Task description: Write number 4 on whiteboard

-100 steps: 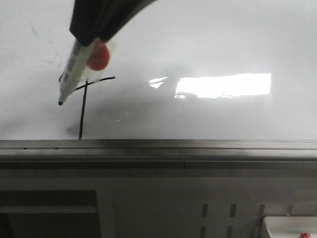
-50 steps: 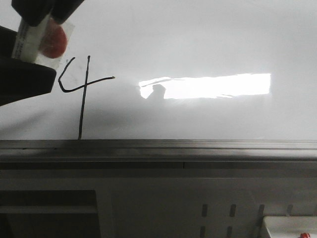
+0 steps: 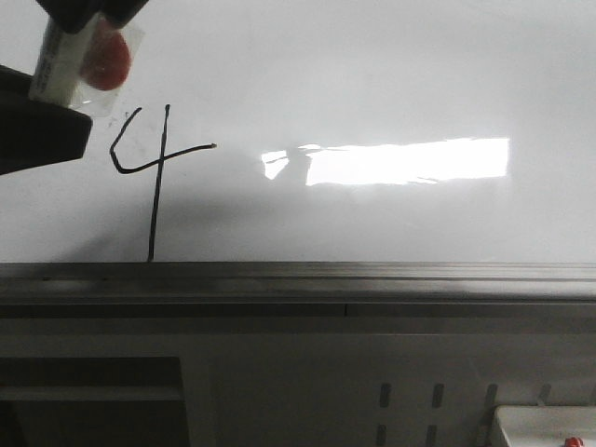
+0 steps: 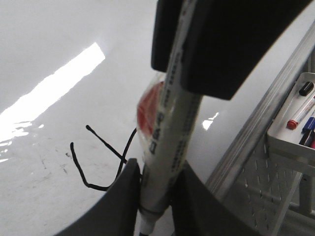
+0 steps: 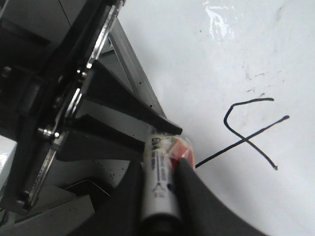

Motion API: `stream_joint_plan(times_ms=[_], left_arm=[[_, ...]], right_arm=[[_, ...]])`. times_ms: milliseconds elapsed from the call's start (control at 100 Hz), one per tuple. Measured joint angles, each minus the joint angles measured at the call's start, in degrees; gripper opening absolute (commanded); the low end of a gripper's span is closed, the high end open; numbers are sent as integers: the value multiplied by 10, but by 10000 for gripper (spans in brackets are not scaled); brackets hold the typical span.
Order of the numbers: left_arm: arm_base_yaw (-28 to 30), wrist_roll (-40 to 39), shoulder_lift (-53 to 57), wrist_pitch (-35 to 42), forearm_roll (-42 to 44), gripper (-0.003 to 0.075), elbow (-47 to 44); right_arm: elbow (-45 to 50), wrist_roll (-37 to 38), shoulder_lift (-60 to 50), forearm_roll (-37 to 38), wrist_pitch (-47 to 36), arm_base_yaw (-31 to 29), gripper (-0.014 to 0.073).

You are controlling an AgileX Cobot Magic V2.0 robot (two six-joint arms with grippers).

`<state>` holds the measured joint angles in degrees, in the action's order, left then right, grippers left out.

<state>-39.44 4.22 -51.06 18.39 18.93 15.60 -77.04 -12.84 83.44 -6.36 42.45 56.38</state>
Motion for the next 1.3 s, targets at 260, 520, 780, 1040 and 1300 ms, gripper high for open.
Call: stream_joint_plan(times_ms=[260,520,780,1040,1300], left_arm=[[0,6,0,-1,10,-20,0],[0,-16,0,-10,-24,-20,0],[15,-67,-1,-117,-278,-20,4],[65,-69,-43,-184,-387,-20,26],[73,-70,-89,-210,-401,-19,61]], right_arm=[[0,1,0,0,1,-3,-49],[0,1,-2,0,-16,-13,589],[0,18,-41,0,-54,-81,549],[0,22,-72,1,-48,-109,521],[0,22,-72,1,-29,-109,521]])
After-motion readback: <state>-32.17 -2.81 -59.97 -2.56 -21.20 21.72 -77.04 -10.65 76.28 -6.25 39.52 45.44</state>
